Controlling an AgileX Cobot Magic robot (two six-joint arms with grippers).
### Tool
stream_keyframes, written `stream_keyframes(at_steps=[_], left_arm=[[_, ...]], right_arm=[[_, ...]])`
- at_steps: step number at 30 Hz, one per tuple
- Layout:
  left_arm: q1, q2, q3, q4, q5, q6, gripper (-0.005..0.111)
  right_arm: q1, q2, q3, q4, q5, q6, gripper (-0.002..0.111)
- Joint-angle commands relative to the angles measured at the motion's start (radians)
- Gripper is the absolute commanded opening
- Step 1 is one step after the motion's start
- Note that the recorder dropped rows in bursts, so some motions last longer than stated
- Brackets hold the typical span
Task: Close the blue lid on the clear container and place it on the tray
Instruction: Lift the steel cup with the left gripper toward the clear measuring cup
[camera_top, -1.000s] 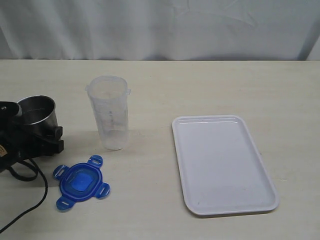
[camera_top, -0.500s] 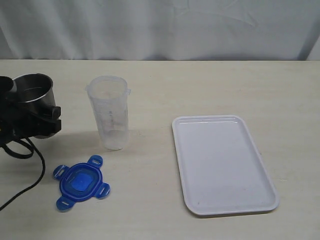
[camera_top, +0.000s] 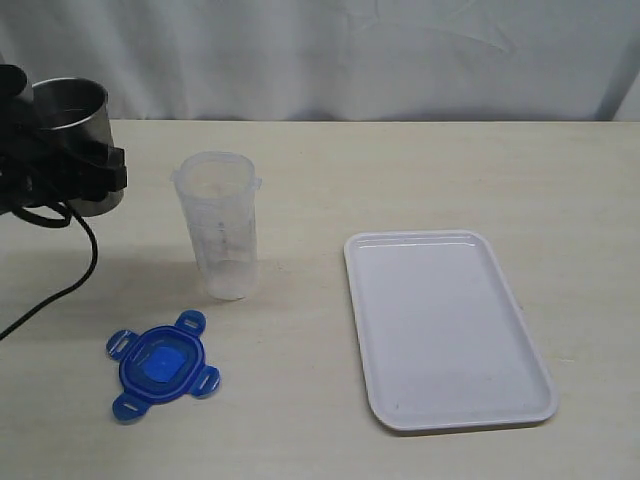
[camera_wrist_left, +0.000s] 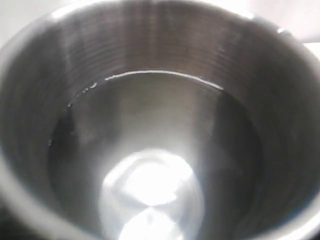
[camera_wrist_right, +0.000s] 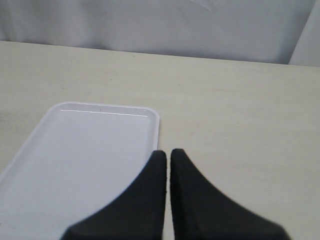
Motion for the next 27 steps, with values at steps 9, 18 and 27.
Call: stream_keyframes(at_steps=[9, 18, 27], left_arm=[[0.000, -0.015, -0.141, 0.001, 0.027, -0.015, 0.000], [-0.027, -0.015, -0.141, 0.177, -0.004, -0.119, 0.000], [-0.085, -0.015, -0.141, 0.202, 0.005, -0.138, 0.000]], right_arm=[[-0.008, -0.004, 0.001, 0.000, -0.003, -0.003, 0.004], [-0.008, -0.004, 0.001, 0.000, -0.003, -0.003, 0.004], [-0.008, -0.004, 0.001, 0.000, -0.003, -0.003, 0.004]])
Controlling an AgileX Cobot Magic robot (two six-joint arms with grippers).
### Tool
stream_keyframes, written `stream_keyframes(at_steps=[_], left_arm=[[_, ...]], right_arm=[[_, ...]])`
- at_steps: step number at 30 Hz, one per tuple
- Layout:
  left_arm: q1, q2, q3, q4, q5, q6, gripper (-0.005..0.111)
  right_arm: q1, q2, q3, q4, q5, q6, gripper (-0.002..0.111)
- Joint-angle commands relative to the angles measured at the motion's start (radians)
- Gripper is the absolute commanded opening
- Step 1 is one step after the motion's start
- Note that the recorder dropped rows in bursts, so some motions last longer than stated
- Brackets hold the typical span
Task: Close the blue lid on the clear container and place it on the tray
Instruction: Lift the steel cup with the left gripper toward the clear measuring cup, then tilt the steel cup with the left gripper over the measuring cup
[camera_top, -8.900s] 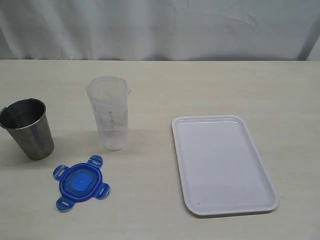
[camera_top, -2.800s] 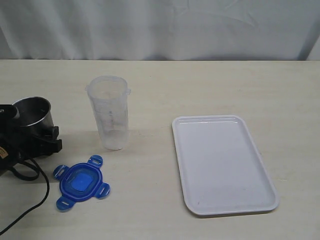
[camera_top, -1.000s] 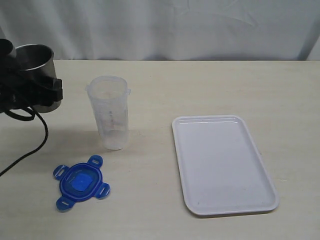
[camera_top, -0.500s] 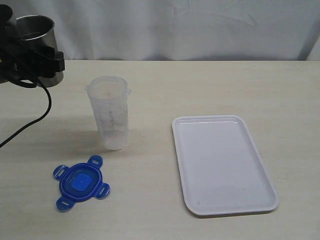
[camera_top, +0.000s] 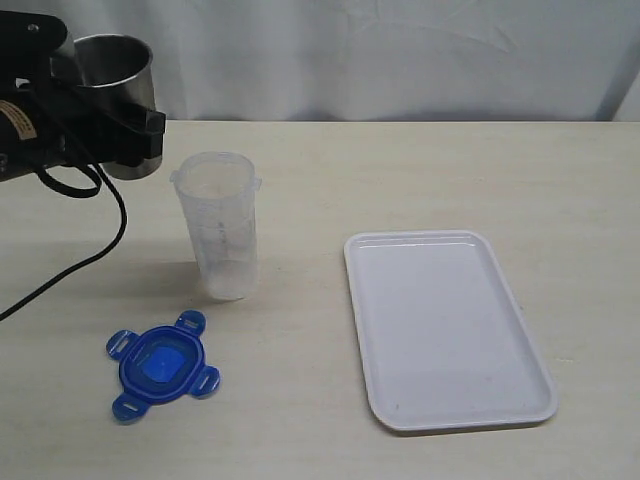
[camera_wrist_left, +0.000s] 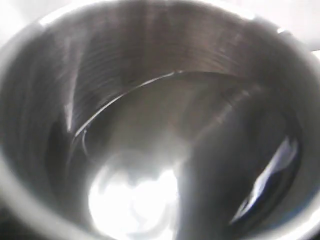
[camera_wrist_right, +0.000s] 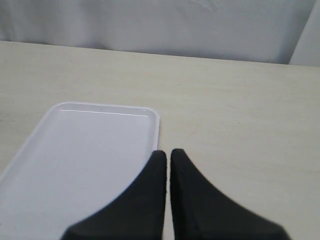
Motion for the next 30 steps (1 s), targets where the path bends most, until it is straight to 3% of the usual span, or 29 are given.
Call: stream_keyframes(at_steps=[1, 11, 30], left_arm=[[-0.023, -0.015, -0.014, 0.044, -0.069, -0.009, 0.000], [-0.041, -0.015, -0.014, 0.063, -0.095, -0.005, 0.000], [-0.041, -0.015, -0.014, 0.270, -0.131, 0.002, 0.000]], right_arm=[[-0.008, -0.004, 0.001, 0.000, -0.005, -0.003, 0.004], [-0.008, -0.004, 0.001, 0.000, -0.005, -0.003, 0.004], [-0.008, -0.004, 0.001, 0.000, -0.005, -0.003, 0.004]])
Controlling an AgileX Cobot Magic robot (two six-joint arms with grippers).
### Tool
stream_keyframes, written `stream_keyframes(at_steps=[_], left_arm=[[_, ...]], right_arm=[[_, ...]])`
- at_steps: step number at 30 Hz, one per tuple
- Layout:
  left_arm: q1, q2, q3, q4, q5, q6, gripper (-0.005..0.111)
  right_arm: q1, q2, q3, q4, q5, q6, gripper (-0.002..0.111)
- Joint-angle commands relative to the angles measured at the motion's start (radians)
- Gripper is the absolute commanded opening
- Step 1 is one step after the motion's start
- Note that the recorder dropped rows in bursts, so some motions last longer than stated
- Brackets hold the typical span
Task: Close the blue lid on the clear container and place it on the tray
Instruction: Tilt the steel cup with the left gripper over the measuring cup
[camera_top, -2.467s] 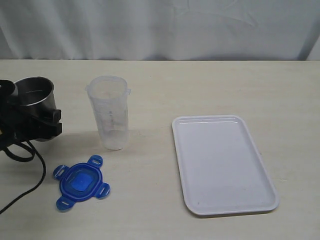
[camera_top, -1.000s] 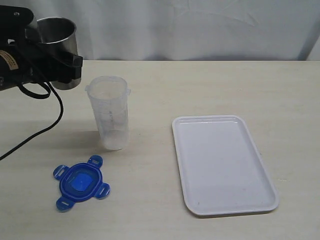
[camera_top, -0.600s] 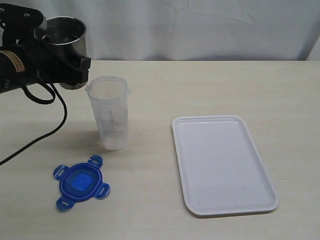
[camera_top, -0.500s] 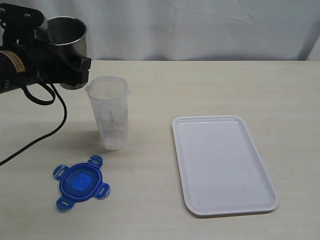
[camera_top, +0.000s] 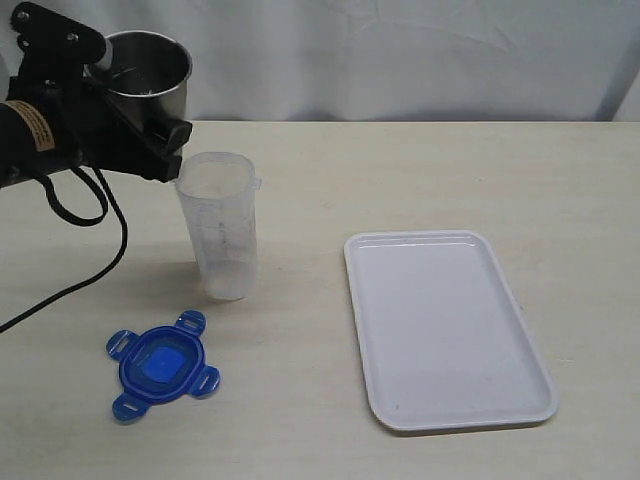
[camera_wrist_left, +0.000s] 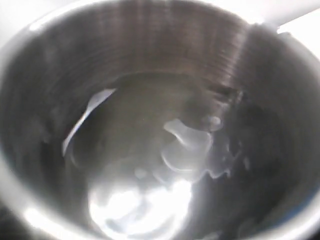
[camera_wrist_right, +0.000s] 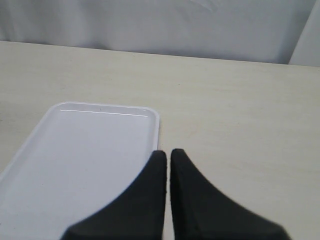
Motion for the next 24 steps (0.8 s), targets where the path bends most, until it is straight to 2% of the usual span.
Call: stream_keyframes(at_steps=[1, 24], left_arm=[[-0.002, -0.015, -0.014, 0.031, -0.081, -0.001, 0.000], [-0.002, -0.015, -0.014, 0.031, -0.090, 0.142, 0.000]], right_arm=[[-0.008, -0.004, 0.001, 0.000, -0.005, -0.003, 0.004], [-0.008, -0.004, 0.001, 0.000, -0.005, -0.003, 0.004]])
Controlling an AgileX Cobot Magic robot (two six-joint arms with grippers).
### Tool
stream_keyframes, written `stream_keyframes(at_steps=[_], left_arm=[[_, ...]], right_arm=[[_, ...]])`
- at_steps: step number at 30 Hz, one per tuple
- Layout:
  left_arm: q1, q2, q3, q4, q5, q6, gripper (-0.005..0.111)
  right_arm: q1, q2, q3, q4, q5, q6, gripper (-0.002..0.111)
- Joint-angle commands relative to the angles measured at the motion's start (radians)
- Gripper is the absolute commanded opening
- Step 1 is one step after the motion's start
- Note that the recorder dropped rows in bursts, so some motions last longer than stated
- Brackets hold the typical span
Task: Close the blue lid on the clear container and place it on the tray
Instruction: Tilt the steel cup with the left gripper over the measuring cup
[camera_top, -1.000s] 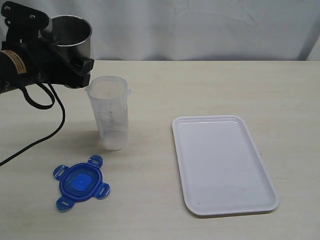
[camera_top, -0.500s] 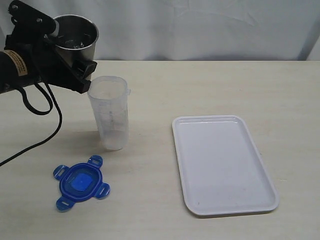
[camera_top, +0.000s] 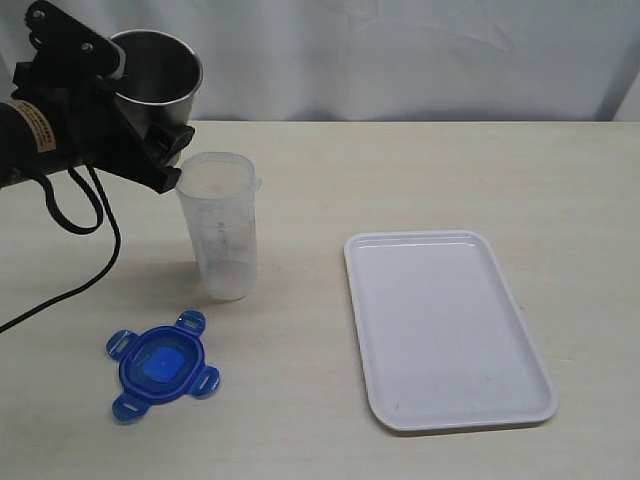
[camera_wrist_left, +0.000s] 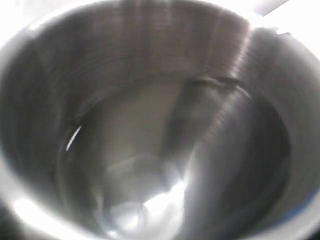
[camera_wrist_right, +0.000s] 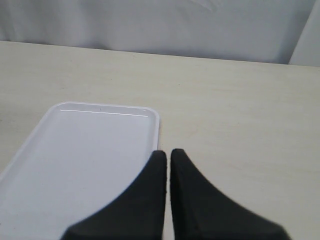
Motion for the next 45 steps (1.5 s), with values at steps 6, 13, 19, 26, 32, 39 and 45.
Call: stream_keyframes(at_steps=[6, 13, 19, 26, 32, 39, 45], left_arm=[[-0.002, -0.015, -0.014, -0.001, -0.075, 0.046, 0.000], [-0.002, -0.015, -0.014, -0.001, -0.075, 0.084, 0.000], [-0.002, -0.015, -0.014, -0.001, -0.075, 0.111, 0.000], [-0.002, -0.015, -0.014, -0.001, -0.073, 0.115, 0.000], [-0.002, -0.015, -0.014, 0.026, -0.066, 0.119, 0.000], [-0.002, -0.015, -0.014, 0.026, -0.066, 0.190, 0.000], [-0.002, -0.015, -0.014, 0.026, -0.075, 0.196, 0.000]], right_arm=[[-0.008, -0.004, 0.001, 0.000, -0.005, -0.003, 0.004], [-0.008, -0.004, 0.001, 0.000, -0.005, -0.003, 0.004], [-0.008, -0.004, 0.001, 0.000, -0.005, -0.003, 0.004], [-0.008, -0.004, 0.001, 0.000, -0.005, -0.003, 0.004], [-0.008, -0.004, 0.001, 0.000, -0.005, -0.003, 0.004], [-0.008, -0.004, 0.001, 0.000, -0.005, -0.003, 0.004], [-0.008, -0.004, 0.001, 0.000, -0.005, -0.003, 0.004]])
